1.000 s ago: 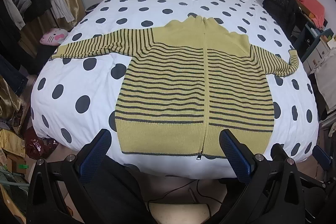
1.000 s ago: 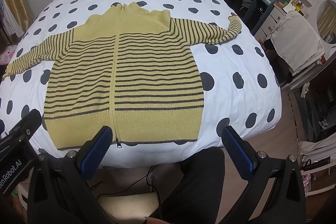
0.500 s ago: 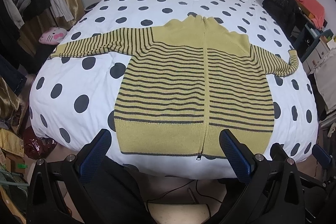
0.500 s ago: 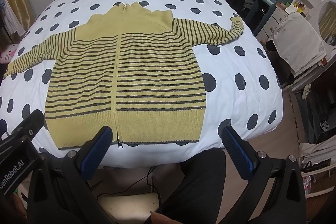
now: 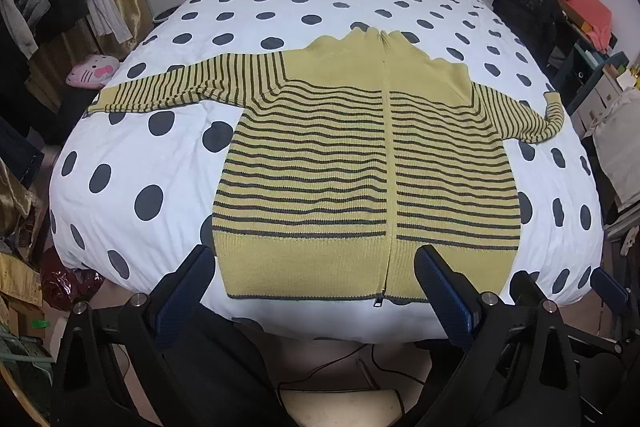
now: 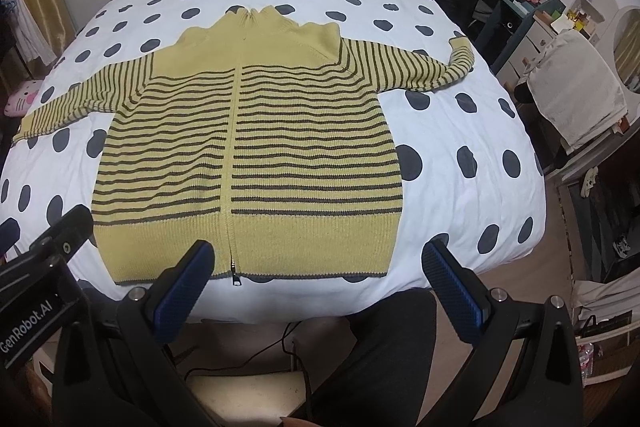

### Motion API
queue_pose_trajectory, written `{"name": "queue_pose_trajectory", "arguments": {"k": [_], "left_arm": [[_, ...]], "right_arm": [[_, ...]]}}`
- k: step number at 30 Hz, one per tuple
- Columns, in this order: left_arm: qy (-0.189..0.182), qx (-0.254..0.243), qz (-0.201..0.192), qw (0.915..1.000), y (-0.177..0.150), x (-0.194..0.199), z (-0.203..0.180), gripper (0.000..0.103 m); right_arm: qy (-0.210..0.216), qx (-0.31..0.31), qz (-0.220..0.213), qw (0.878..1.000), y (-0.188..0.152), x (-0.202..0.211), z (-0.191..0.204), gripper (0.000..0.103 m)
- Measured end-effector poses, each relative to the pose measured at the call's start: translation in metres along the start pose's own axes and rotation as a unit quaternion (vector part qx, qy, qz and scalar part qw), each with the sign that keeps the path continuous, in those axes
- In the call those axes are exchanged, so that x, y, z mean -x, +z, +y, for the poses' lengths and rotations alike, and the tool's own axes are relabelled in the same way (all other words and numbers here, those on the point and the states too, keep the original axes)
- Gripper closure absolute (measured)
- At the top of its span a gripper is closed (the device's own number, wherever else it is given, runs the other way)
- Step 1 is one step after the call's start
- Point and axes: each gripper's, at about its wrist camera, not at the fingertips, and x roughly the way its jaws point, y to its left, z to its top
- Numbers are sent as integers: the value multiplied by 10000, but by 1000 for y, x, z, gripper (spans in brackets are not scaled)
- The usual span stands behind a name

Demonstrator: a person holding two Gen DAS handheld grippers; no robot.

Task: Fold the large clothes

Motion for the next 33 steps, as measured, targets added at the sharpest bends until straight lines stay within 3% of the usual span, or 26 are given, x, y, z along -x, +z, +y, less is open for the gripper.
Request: {"name": "queue_pose_trajectory", "arguments": {"k": [21, 28, 33], "left_arm": [[109, 195, -102, 9997, 8, -3, 15, 3], [181, 365, -45, 9992, 21, -15, 39, 2], [379, 614, 8, 9974, 43, -39, 78, 2]], "right_arm": [[-38, 107, 104, 9999, 6, -11, 14, 0], [-15, 213, 102, 9997, 17, -16, 30, 0], [118, 357, 169, 9991, 34, -28, 57, 0]]}}
